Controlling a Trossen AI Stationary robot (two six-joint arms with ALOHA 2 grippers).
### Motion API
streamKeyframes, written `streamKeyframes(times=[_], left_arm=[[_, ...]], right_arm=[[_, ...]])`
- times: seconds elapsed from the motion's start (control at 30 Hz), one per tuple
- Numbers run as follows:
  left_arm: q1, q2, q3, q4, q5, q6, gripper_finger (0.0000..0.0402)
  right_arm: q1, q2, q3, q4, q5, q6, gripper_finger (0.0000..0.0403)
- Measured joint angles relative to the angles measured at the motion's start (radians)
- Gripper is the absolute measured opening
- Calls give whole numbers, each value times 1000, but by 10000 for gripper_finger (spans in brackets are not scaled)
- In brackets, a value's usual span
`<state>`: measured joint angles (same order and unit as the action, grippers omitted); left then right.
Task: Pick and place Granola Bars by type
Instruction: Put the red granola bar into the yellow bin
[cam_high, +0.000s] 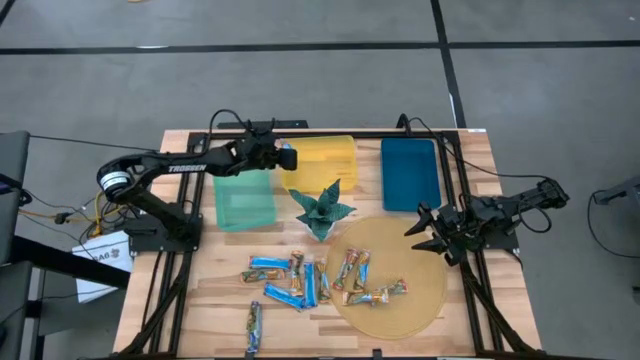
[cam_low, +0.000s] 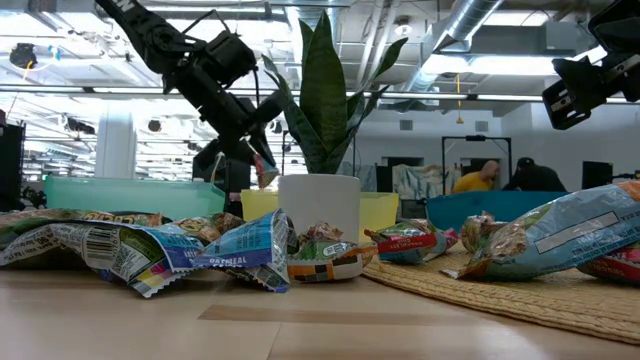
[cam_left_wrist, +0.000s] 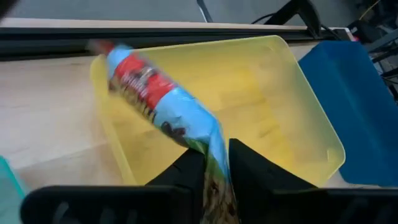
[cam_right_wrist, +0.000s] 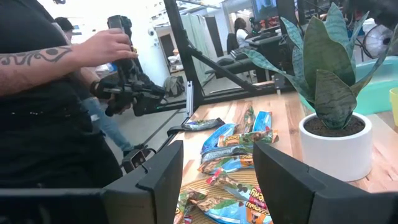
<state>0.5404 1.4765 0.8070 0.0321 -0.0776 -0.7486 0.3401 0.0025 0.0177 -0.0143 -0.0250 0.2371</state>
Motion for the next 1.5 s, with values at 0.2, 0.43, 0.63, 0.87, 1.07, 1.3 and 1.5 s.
streamKeyframes(times=[0.2, 0.43, 0.63, 0.87, 1.07, 1.3, 1.5], left_arm=[[-2, 0, 0, -7, 11, 0, 114], [-8, 0, 0, -15, 10, -16, 138], [-19, -1, 0, -18, 18, -17, 140], [-47, -37, 0, -19, 118, 116, 140], [-73, -136, 0, -131, 151, 279, 140], [-106, -316, 0, -384, 62, 431, 140], [-202, -488, 0, -513, 54, 525, 139]], right_arm=[[0, 0, 0, 0, 0, 0, 189], [0, 0, 0, 0, 0, 0, 189], [0, 0, 0, 0, 0, 0, 189], [0, 0, 0, 0, 0, 0, 189], [0, 0, 0, 0, 0, 0, 189], [0, 0, 0, 0, 0, 0, 189], [0, 0, 0, 0, 0, 0, 189]])
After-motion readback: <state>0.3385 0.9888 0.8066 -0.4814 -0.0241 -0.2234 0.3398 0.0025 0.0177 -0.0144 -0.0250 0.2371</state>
